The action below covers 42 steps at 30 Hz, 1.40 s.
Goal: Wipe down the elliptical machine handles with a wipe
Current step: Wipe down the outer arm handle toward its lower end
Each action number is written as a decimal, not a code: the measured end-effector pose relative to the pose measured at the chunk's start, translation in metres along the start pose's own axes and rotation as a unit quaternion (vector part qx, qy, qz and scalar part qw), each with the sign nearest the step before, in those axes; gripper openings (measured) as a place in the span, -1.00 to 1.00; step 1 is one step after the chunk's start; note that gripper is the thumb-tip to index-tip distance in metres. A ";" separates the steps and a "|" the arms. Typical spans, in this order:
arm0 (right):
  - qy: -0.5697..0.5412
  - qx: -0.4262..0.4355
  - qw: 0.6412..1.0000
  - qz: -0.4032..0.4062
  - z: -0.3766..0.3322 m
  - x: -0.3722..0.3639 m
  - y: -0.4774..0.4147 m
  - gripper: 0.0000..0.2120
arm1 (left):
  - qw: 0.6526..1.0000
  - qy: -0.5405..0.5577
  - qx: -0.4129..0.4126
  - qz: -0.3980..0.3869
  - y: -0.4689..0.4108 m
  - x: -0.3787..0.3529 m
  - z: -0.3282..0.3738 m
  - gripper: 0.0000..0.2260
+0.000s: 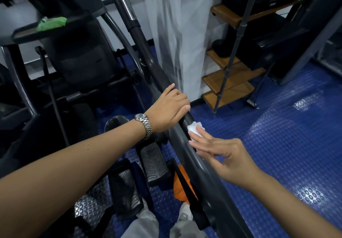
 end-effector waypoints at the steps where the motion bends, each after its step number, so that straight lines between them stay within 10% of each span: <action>1: -0.003 -0.005 1.000 0.011 0.000 0.004 0.002 -0.69 | 1.000 0.001 -0.002 0.002 -0.001 0.000 0.002 -0.64; 21: -0.112 -0.321 0.935 0.098 0.049 0.012 0.010 -0.52 | 1.000 0.007 0.001 -0.008 -0.001 0.002 0.002 -0.62; 42: 0.127 -0.171 0.971 -0.104 0.024 -0.011 -0.043 -0.49 | 0.996 0.064 0.034 0.055 0.017 0.033 -0.053 -0.63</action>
Point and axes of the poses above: each hand's wrist, its own y-axis away from the middle knuckle, its own x-axis out of the back of the hand, z = x × y, the point moved 10 cm from there along -y, towards the middle knuckle, and after that the axes turned 14 degrees about x, right-handed, at the moved point
